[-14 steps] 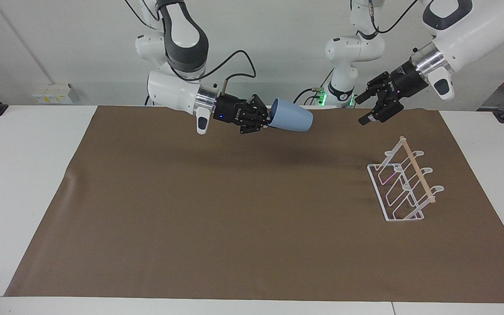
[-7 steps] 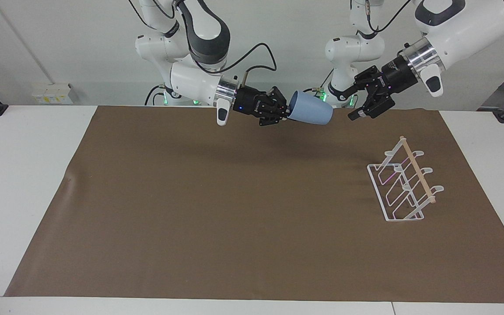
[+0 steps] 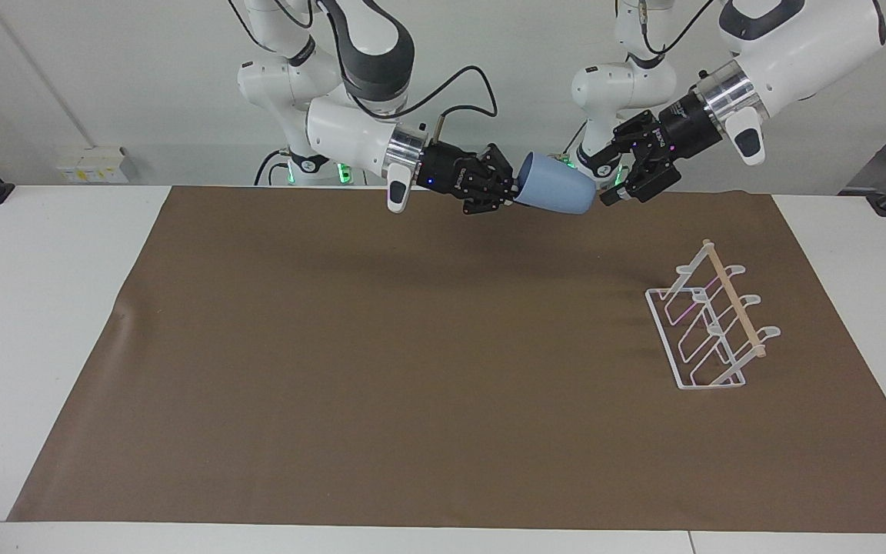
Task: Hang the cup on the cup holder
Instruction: 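Close the left gripper on the cup while the right gripper holds it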
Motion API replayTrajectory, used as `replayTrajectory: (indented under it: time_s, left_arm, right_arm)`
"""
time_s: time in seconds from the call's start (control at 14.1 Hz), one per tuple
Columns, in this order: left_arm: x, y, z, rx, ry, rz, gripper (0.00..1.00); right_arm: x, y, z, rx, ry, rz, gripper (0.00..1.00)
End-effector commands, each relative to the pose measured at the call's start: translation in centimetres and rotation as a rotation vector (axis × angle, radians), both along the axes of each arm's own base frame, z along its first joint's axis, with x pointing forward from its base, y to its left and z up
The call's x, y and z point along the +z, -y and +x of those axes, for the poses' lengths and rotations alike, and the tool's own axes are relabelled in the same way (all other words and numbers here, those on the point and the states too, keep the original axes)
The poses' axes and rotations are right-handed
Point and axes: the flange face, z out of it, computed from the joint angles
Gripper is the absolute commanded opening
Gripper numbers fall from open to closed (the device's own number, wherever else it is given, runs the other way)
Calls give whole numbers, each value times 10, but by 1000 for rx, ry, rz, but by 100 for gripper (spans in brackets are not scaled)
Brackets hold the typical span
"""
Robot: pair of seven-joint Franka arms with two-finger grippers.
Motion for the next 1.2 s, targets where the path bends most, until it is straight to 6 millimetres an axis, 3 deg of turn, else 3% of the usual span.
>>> replayTrajectory:
  time_s: [0.0,0.49,0.99,1.06,1.13]
  left_arm:
    - [1,2,-11,28,8,-7,100]
    - [20,5,-14,16,31,-12,100]
    - [22,17,-21,-4,36,-3,100]
    - [23,17,-21,-6,36,-3,84]
    - [23,17,-21,-8,39,-1,59]
  right_arm:
    - [8,0,1,-34,-30,48,0]
    - [8,-2,0,-38,-36,54,0]
    - [8,-2,0,-41,-39,53,0]
    - [7,-1,0,-47,-41,52,0]
    - [7,-1,0,-48,-42,52,0]
